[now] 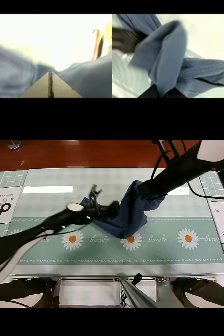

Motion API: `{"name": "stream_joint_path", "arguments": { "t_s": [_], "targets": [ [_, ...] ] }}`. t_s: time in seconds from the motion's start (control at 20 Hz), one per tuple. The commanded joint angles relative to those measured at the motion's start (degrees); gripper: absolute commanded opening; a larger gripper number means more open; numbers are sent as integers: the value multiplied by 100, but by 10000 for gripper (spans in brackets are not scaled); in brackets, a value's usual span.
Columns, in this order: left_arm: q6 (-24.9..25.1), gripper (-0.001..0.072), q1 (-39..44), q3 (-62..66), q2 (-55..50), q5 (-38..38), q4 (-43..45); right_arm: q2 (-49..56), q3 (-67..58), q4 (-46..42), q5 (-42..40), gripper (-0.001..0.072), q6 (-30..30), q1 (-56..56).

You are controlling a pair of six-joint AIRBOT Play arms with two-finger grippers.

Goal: Fold the shirts.

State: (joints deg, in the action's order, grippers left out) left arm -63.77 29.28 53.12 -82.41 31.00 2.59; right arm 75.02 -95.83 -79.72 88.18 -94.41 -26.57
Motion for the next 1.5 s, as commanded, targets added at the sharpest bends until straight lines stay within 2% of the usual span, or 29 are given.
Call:
{"name": "stream_joint_path", "arguments": {
  "t_s": [0.0, 0.25, 0.45, 0.7, 0.85, 0.9, 1.0, 1.1, 1.2, 1.3, 1.4, 1.45],
  "targets": [
    [118, 21, -1200, -2, 1029, 345, 723, 313, 2, 457, -629, 23, -96, -9],
    [114, 21, -2953, -2, 2750, 1005, 1534, 1176, 2, 981, -1871, 23, -66, -640],
    [111, 21, -3877, -2, 3600, 1587, 1762, 1738, 2, 1014, -2933, 23, 22, -1445],
    [111, 22, -4103, -44, 3888, 2293, 1803, 1980, 2, 1029, -4426, 23, -210, -1633],
    [111, 21, -4105, -162, 3886, 2347, 1805, 2061, 0, 1108, -4710, 24, -431, -1633],
    [111, 21, -4105, -212, 3882, 2347, 1805, 2087, 0, 1296, -4695, 62, -428, -1633],
    [114, 22, -4105, -323, 3877, 2345, 1805, 2107, 0, 1488, -4586, 389, -413, -1633],
    [114, 21, -4105, -444, 3877, 2347, 1805, 2063, 0, 1462, -4076, 407, -225, -1552],
    [114, 21, -4105, -531, 3877, 2350, 1805, 1939, 0, 1067, -3139, 407, -170, -1335],
    [114, 22, -4107, -555, 3877, 2350, 1871, 1740, 0, 140, -1912, 407, -157, -1104],
    [116, 22, -4107, -555, 3877, 2347, 1910, 1580, 2, -1353, -396, 409, 131, -846],
    [116, 22, -4107, -555, 3877, 2350, 1910, 1539, 55, -1908, 103, 409, 286, -695]
  ]
}}
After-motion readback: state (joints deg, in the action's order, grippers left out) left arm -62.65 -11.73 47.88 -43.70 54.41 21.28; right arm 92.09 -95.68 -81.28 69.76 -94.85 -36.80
